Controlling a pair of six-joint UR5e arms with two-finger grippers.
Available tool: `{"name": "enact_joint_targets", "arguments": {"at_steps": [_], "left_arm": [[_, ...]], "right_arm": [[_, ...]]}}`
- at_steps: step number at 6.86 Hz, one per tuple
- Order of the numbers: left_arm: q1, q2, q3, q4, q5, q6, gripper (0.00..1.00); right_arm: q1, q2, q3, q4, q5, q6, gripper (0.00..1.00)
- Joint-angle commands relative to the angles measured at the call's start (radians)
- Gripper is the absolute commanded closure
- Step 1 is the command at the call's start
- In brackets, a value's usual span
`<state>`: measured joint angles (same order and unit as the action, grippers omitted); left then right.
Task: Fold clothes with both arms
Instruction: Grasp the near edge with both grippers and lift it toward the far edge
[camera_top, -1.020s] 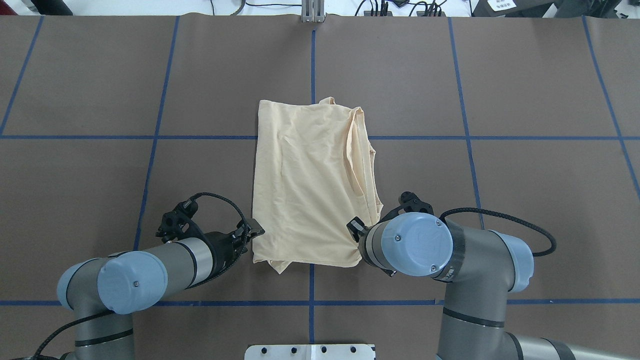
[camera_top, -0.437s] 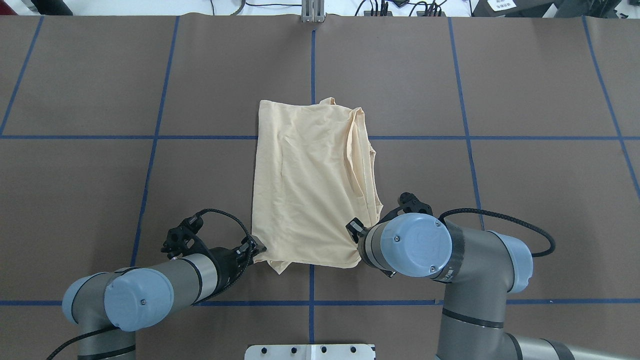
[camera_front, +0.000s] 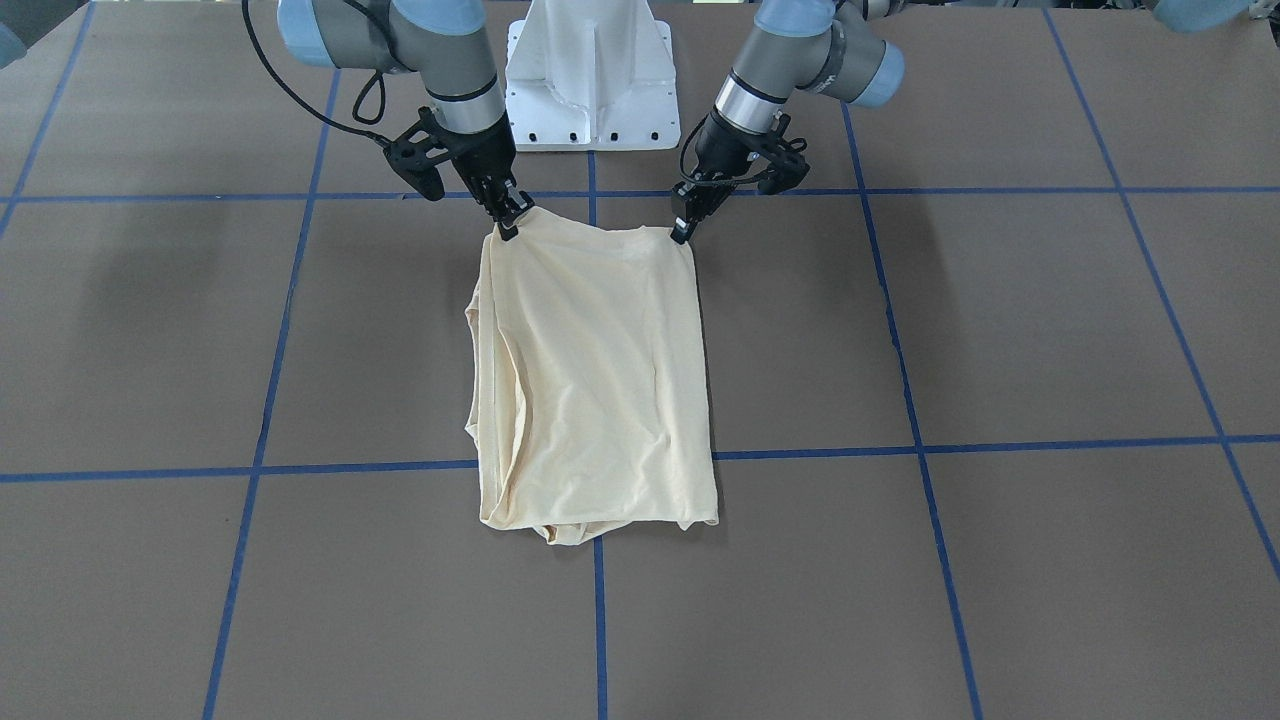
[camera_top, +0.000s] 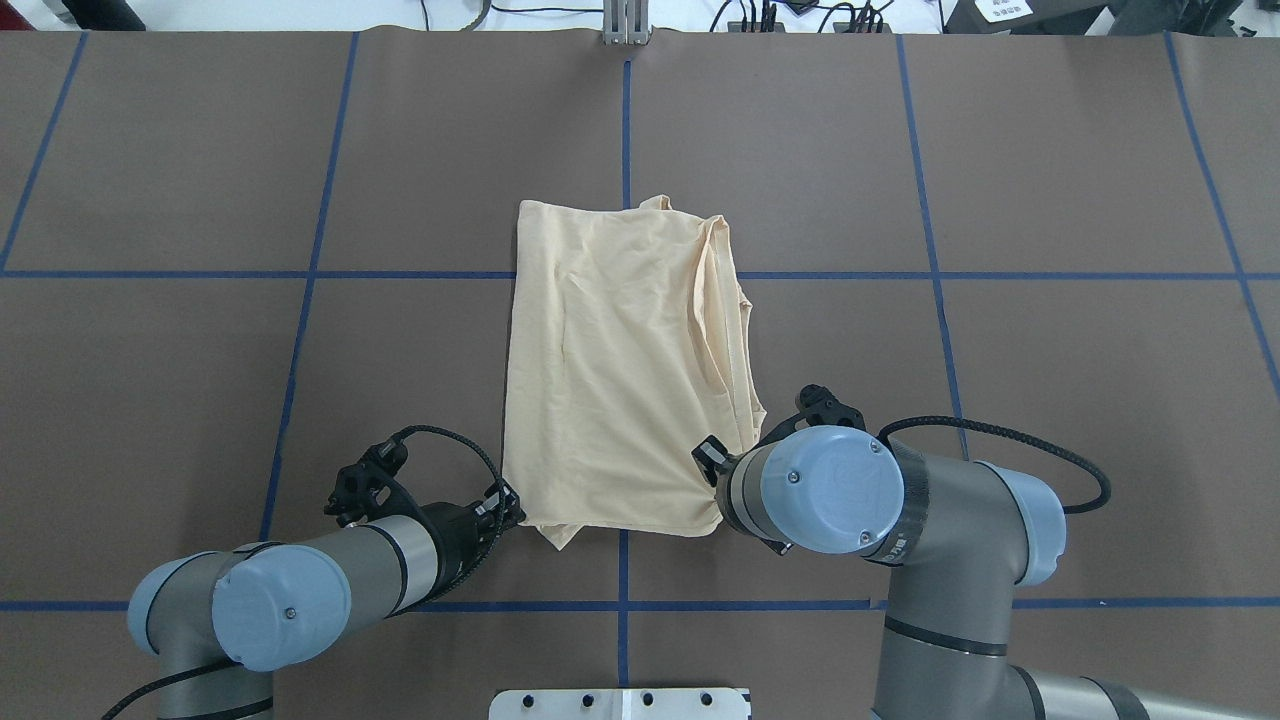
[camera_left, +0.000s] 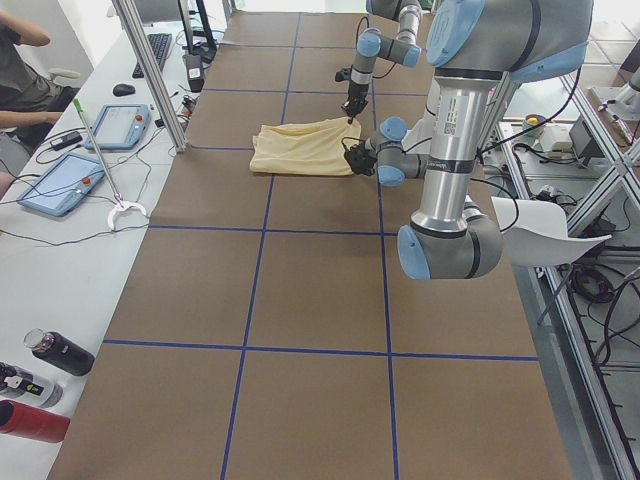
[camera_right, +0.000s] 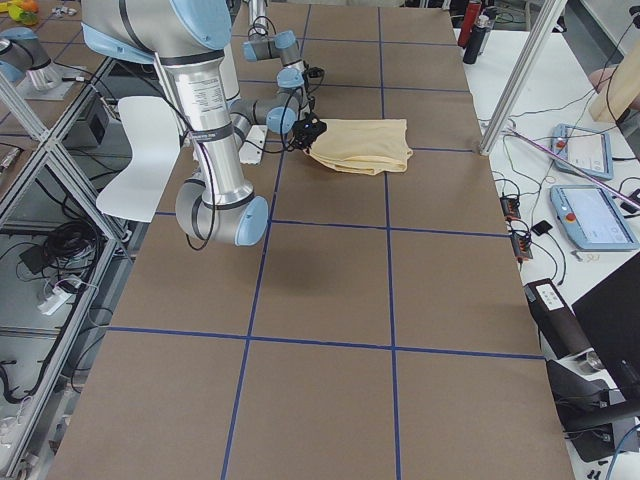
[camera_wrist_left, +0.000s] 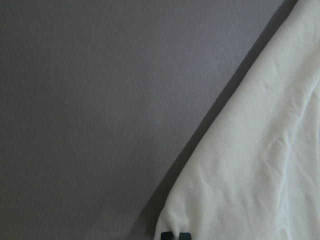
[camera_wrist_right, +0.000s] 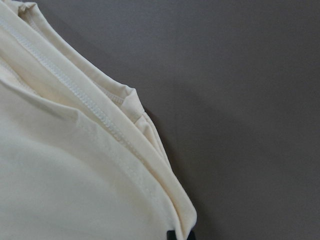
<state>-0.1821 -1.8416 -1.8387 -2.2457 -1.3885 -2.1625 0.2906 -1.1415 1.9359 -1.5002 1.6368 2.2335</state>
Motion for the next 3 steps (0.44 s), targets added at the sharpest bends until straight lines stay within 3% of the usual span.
{"name": "enact_joint_targets", "arguments": {"at_steps": [1,3], "left_arm": [[0.006,0.004,-0.043,0.002,-0.007,-0.003,1.00],[0.009,0.065,-0.190,0.059,-0.053,-0.016,1.00]], "right_arm": [[0.002,-0.003,0.008,0.000,0.000,0.002,1.00],[-0.010,-0.070,0.098,-0.002,0.003,0.003,1.00]]}}
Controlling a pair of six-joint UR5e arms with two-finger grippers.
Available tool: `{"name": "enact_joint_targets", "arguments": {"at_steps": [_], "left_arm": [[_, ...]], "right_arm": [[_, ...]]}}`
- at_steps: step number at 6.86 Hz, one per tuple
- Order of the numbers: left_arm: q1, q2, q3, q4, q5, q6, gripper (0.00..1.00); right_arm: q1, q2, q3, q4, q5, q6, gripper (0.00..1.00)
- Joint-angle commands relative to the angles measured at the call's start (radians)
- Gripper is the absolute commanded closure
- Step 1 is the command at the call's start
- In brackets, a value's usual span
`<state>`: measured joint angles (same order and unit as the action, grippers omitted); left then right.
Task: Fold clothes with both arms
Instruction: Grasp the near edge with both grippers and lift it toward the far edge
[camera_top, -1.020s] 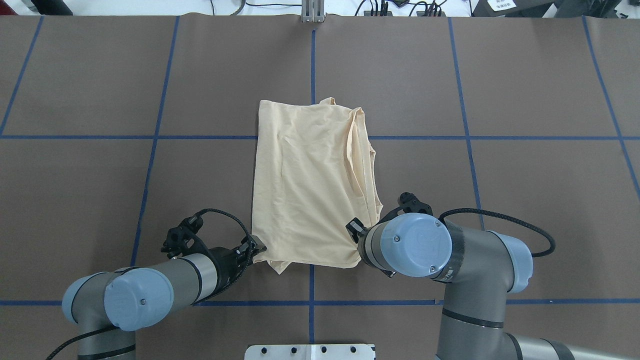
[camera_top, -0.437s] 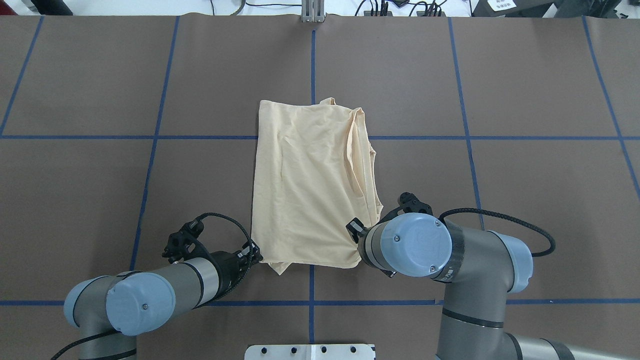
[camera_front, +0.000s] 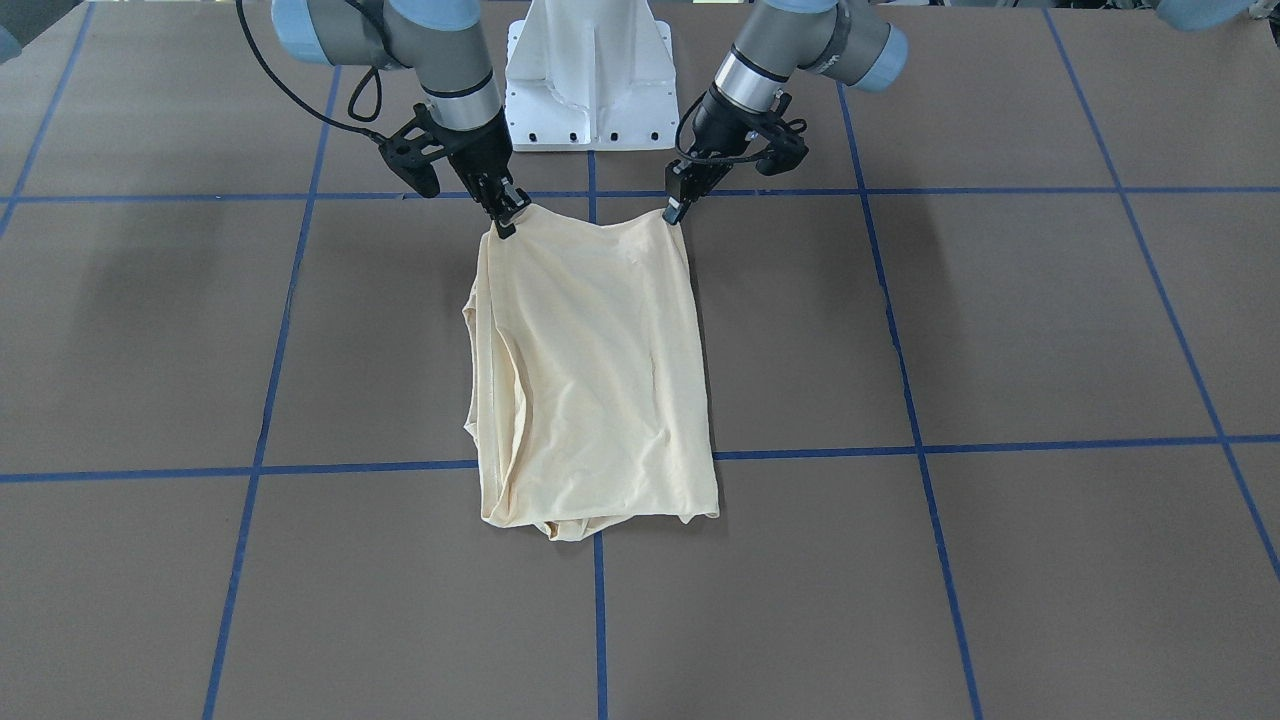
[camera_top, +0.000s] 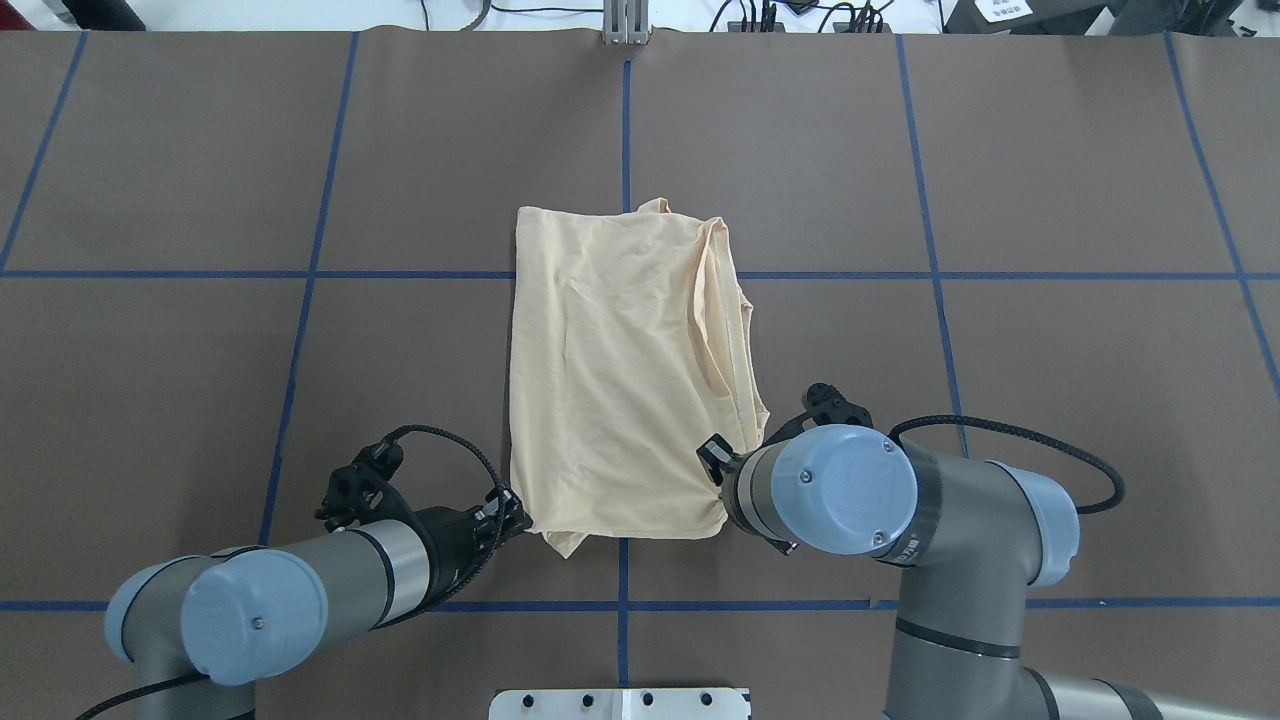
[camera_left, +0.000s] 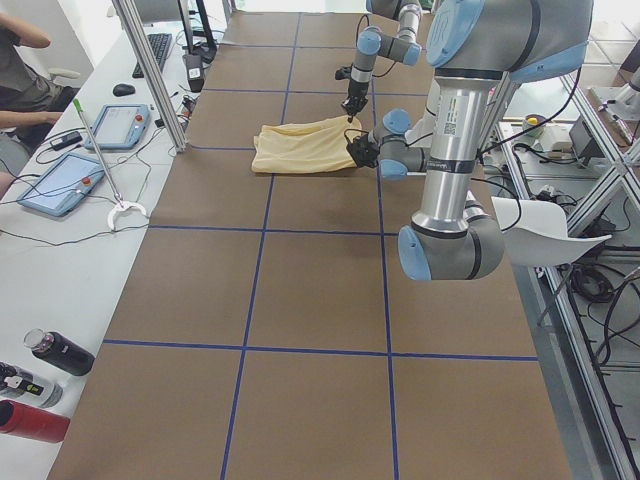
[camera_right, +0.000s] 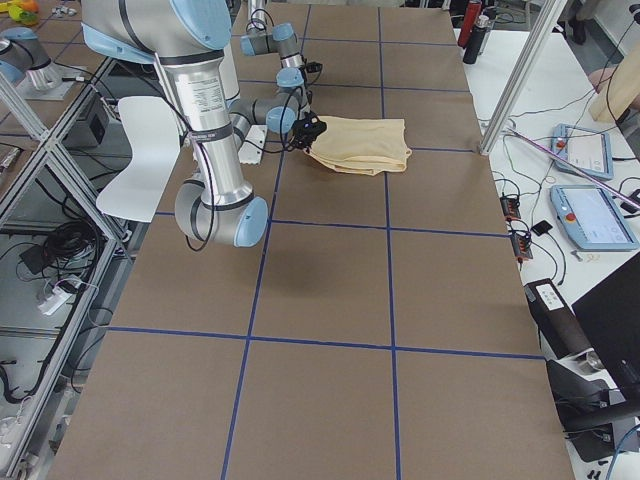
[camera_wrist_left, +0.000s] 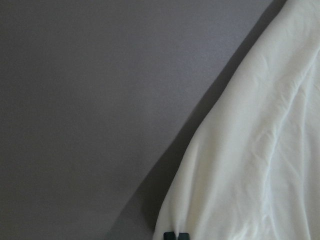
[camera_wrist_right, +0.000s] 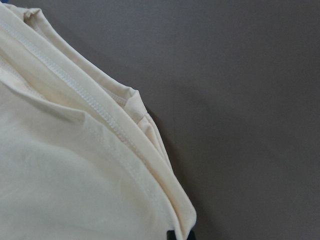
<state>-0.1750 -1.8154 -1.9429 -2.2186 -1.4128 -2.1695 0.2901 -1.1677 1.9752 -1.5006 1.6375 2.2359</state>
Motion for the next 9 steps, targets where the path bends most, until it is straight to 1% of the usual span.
{"name": "enact_joint_targets", "arguments": {"at_steps": [1,2,3,4,5,6,7,8,9], "left_arm": [[0.003,0.048,-0.132,0.058,-0.035,-0.024,1.00],[0.002,0.047,-0.178,0.068,-0.046,-0.024,1.00],[-0.007,0.032,-0.189,0.069,-0.092,-0.024,1.00],[-0.079,0.012,-0.180,0.071,-0.104,-0.006,1.00],[-0.177,-0.031,-0.157,0.115,-0.183,0.032,1.00],[-0.249,-0.100,-0.102,0.147,-0.219,0.099,1.00],[-0.300,-0.137,-0.020,0.145,-0.227,0.117,1.00],[-0.343,-0.178,0.034,0.146,-0.236,0.158,1.00],[-0.378,-0.206,0.103,0.137,-0.236,0.166,1.00]], "right_arm": [[-0.019,-0.078,0.117,-0.003,0.005,0.002,1.00],[-0.016,-0.072,0.169,-0.041,0.027,0.001,1.00],[0.039,-0.054,0.183,-0.099,0.104,-0.010,1.00],[0.125,-0.015,0.139,-0.099,0.176,-0.040,1.00],[0.197,0.052,0.058,-0.101,0.220,-0.098,1.00],[0.271,0.092,-0.003,-0.096,0.266,-0.132,1.00],[0.331,0.150,-0.089,-0.095,0.324,-0.183,1.00],[0.366,0.198,-0.169,-0.093,0.356,-0.214,1.00],[0.380,0.248,-0.264,-0.061,0.361,-0.225,1.00]]}}
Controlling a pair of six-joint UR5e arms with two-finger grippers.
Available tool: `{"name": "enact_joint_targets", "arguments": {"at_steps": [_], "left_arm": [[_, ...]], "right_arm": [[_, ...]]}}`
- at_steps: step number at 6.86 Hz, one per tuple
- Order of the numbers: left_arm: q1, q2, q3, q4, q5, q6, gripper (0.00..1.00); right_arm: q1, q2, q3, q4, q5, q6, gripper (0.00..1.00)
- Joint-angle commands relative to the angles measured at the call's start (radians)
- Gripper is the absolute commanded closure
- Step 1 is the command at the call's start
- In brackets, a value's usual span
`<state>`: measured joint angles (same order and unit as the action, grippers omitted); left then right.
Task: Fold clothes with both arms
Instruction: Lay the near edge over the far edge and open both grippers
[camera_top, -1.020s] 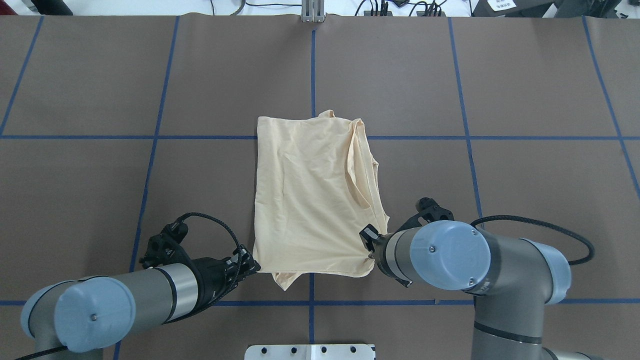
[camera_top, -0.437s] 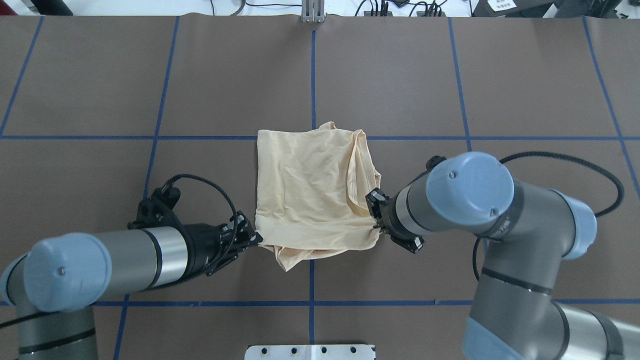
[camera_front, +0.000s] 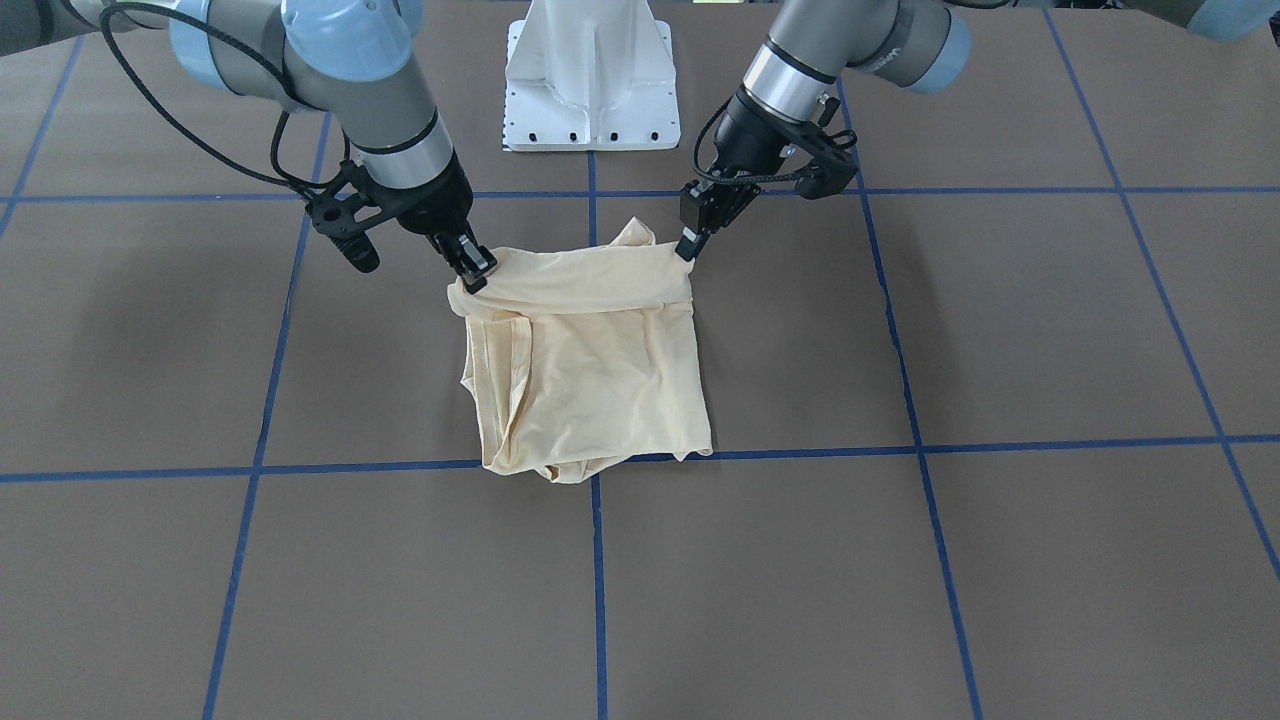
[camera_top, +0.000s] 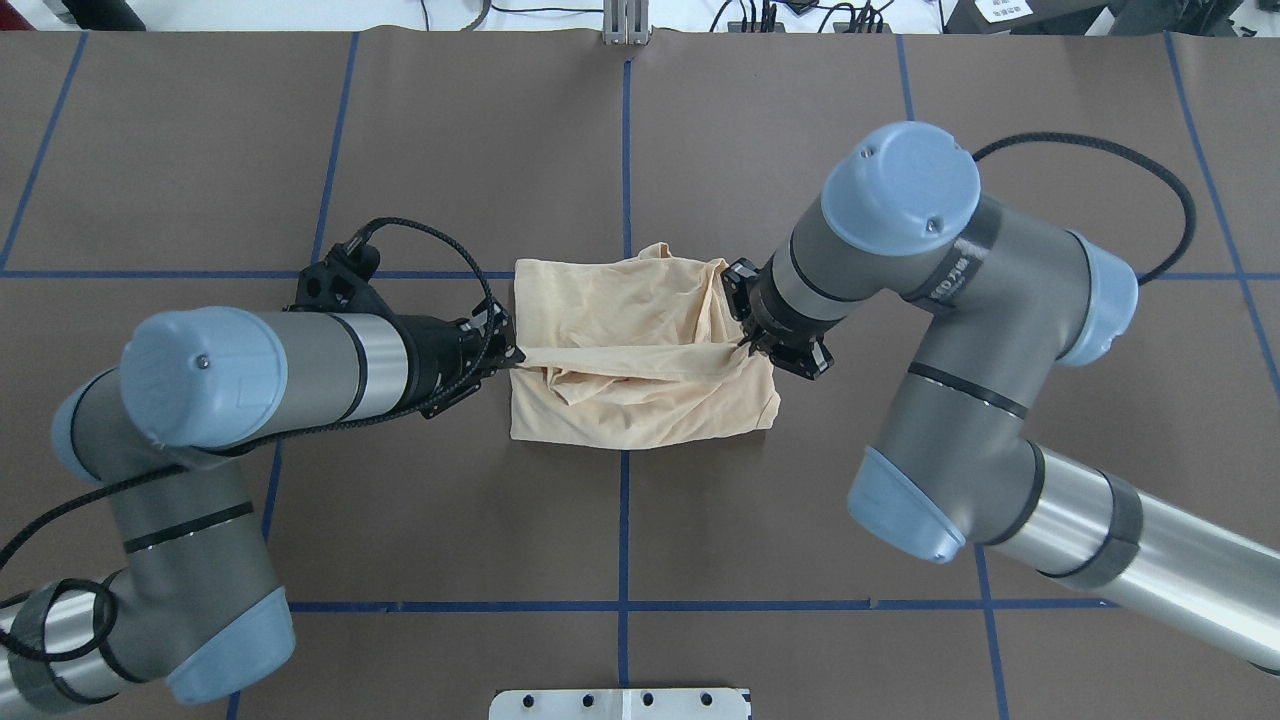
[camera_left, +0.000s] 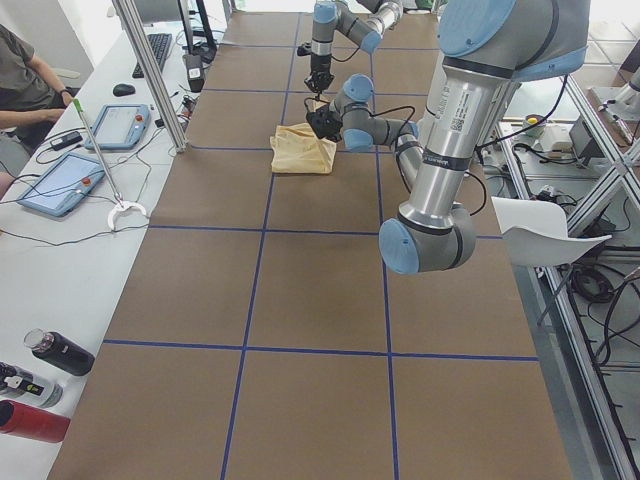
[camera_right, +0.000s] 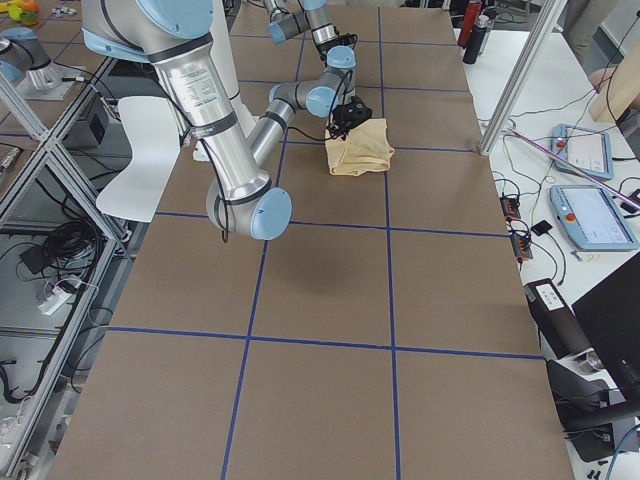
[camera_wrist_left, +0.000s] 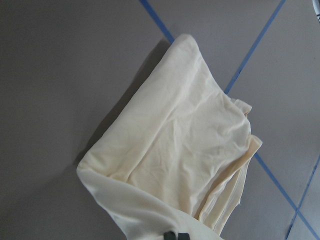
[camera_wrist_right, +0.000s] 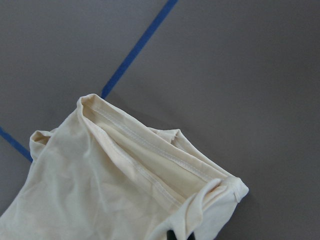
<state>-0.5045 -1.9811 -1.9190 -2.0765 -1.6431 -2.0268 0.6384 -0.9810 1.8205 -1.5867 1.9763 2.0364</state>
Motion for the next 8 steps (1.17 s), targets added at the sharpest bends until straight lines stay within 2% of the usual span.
{"name": "enact_joint_targets", "arguments": {"at_steps": [1,2,4,5,6,7,8], "left_arm": [[-0.069,-0.082,0.145,-0.008,-0.006,0.058,1.00],[-0.093,-0.099,0.185,-0.010,-0.006,0.068,1.00],[-0.127,-0.136,0.328,-0.104,-0.004,0.106,1.00],[-0.144,-0.177,0.439,-0.170,-0.004,0.118,0.99],[-0.182,-0.226,0.548,-0.209,-0.004,0.199,0.49],[-0.222,-0.234,0.564,-0.212,-0.009,0.241,0.00],[-0.262,-0.235,0.566,-0.214,-0.058,0.278,0.00]], "right_arm": [[0.049,0.093,-0.212,0.112,0.047,-0.025,1.00],[0.064,0.144,-0.322,0.166,0.053,-0.033,1.00],[0.086,0.185,-0.423,0.180,0.071,-0.119,1.00],[0.090,0.211,-0.479,0.189,0.072,-0.140,1.00],[0.102,0.276,-0.627,0.303,0.072,-0.181,0.30],[0.166,0.339,-0.742,0.341,0.129,-0.226,0.00],[0.237,0.341,-0.748,0.338,0.209,-0.322,0.00]]}}
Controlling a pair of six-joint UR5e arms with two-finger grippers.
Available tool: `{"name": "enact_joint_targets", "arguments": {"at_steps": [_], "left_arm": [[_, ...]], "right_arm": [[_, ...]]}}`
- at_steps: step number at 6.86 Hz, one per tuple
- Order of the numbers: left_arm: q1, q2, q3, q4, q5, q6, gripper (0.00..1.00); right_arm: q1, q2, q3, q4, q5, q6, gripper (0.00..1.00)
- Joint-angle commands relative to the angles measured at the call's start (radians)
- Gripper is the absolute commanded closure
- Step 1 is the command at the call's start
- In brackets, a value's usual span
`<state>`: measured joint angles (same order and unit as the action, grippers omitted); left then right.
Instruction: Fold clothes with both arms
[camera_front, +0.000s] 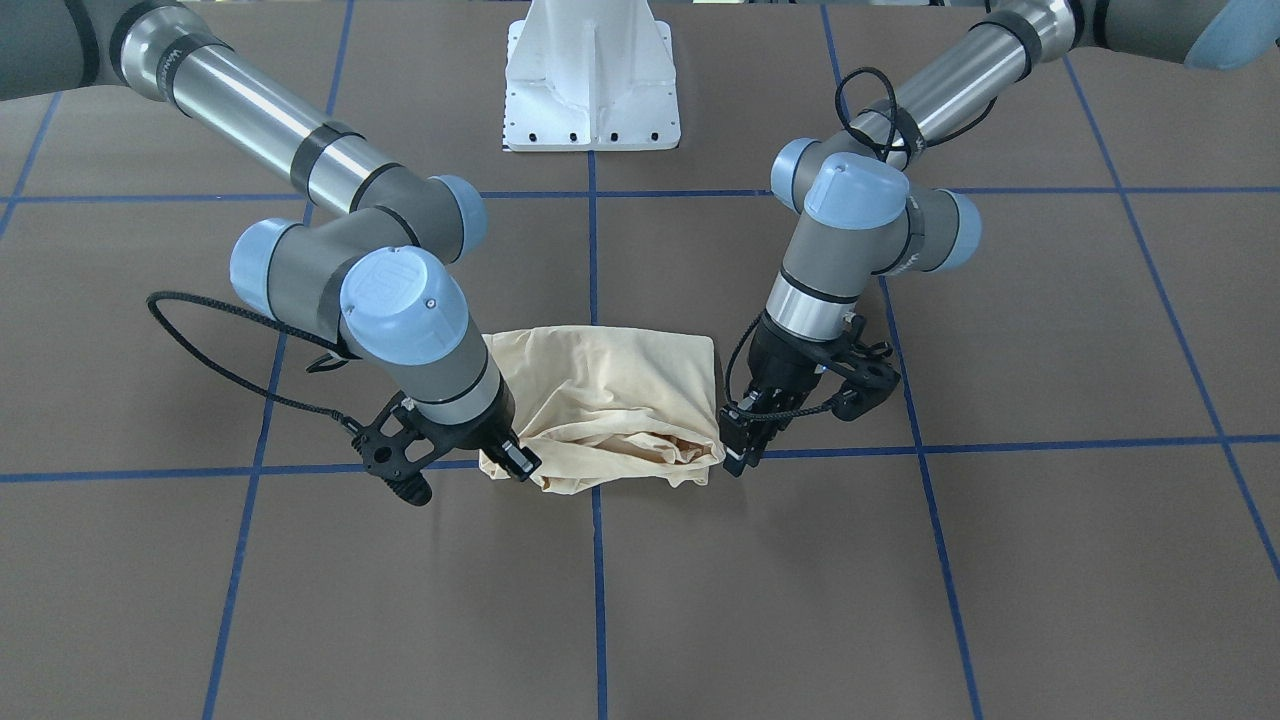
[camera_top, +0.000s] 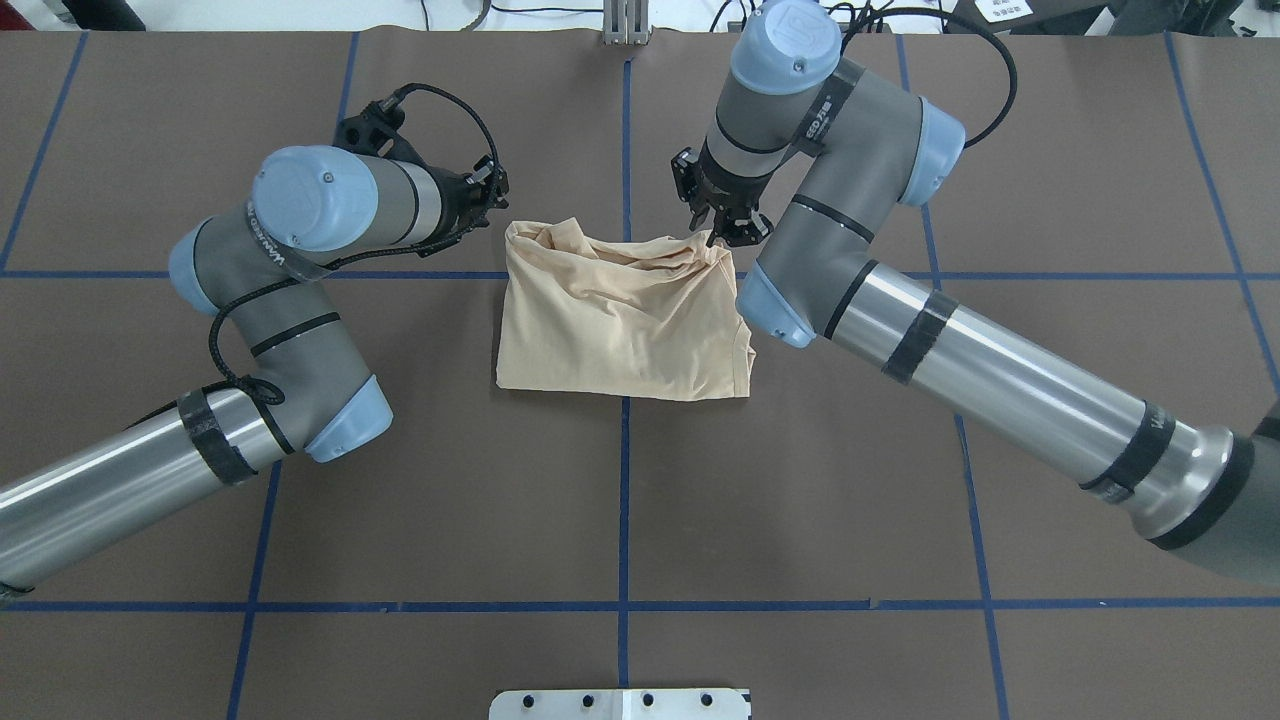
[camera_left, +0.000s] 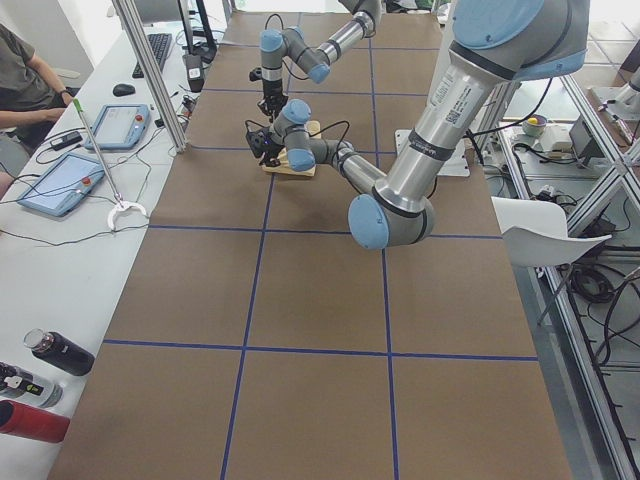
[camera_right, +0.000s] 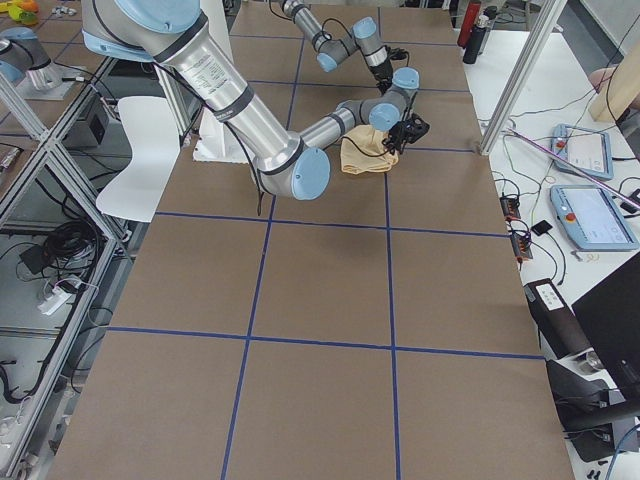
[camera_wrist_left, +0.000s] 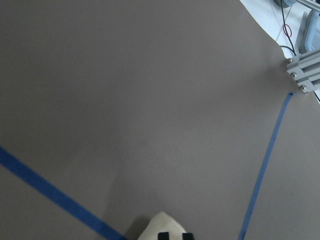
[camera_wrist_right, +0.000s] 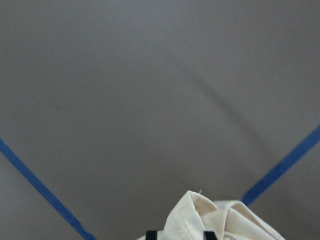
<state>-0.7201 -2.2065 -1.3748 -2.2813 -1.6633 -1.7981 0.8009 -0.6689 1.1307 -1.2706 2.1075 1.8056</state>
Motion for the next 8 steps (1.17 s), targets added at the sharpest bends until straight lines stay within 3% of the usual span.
{"name": "enact_joint_targets", "arguments": {"at_steps": [1,3,4,5,7,8], "left_arm": [[-0.051,-0.010,0.022,-0.009,-0.049,0.055,0.00],[-0.077,-0.006,0.008,-0.018,-0.129,0.087,0.00],[-0.099,0.010,-0.038,-0.009,-0.172,0.193,0.00],[-0.107,0.106,-0.144,-0.006,-0.185,0.335,0.00],[-0.175,0.229,-0.231,-0.004,-0.295,0.640,0.00],[-0.255,0.304,-0.259,-0.003,-0.397,0.847,0.00]], "right_arm": [[0.093,0.026,-0.058,0.020,0.104,-0.110,0.00],[0.096,0.009,-0.034,0.019,0.111,-0.127,0.00],[0.122,-0.053,0.034,0.016,0.127,-0.149,0.00],[0.151,-0.155,0.135,0.005,0.134,-0.246,0.00],[0.249,-0.335,0.295,-0.077,0.132,-0.606,0.00],[0.324,-0.377,0.325,-0.140,0.134,-0.820,0.00]]}}
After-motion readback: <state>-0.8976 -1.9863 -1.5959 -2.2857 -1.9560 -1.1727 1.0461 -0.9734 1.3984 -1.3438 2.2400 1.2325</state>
